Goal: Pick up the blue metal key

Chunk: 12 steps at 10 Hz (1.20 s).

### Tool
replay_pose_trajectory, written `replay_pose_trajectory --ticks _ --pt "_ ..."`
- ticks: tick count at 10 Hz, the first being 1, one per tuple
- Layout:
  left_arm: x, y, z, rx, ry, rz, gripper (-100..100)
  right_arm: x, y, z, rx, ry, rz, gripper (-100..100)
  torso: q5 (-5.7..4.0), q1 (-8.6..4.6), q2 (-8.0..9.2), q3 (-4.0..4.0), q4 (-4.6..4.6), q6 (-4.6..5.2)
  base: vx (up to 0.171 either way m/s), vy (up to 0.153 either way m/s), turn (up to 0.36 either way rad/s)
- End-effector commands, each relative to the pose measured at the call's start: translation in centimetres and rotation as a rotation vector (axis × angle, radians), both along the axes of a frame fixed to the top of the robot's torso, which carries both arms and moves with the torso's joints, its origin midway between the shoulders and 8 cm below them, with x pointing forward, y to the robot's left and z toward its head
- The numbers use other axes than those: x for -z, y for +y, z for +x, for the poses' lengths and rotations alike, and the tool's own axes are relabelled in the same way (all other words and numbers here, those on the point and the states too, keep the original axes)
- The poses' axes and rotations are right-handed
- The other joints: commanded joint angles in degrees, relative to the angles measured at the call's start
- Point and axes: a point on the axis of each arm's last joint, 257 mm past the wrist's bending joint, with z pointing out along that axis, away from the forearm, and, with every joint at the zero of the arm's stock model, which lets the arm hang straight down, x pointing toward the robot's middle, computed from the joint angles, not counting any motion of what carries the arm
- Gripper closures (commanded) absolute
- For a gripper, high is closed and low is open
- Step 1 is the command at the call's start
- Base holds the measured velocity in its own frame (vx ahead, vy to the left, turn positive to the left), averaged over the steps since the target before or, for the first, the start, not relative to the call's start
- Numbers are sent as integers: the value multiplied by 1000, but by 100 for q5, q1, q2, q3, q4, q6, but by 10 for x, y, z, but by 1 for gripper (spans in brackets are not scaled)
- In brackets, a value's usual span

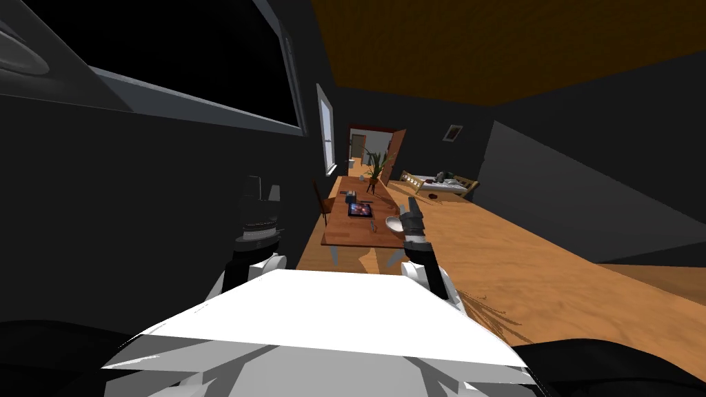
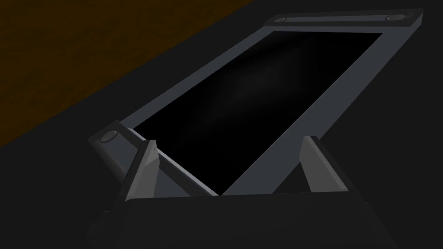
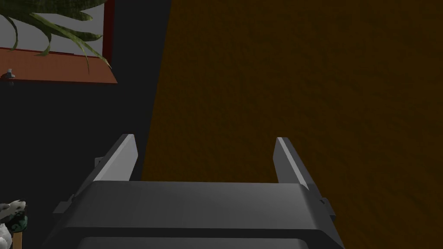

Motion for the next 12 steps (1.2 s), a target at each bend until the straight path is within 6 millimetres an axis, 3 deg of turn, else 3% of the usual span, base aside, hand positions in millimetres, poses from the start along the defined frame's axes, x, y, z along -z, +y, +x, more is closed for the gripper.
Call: replay_pose_trajectory --ticks 1,6,9,10,11,12 --pt "0 0 0 0 0 0 0 17 10 11 -22 51 -34 -100 0 0 0 0 0 0 -54 -45 134" --pt "0 0 0 0 0 0 0 86 26 51 -68 233 -164 -100 -1 -4 3 2 1 0 -56 -46 171" --pt "0 0 0 0 0 0 0 146 22 71 -79 380 -255 -100 -1 -3 -3 -2 -1 2 -47 -37 215" --pt "0 0 0 0 0 0 0 147 21 71 -78 384 -258 -100 0 4 -5 -3 -1 1 -23 -8 73" --pt "0 0 0 0 0 0 0 168 19 75 -80 434 -289 -100 2 8 -10 -5 -2 5 -12 5 186" --pt "0 0 0 0 0 0 0 170 18 75 -80 437 -289 -100 3 13 -15 -8 -3 1 -6 1 78"
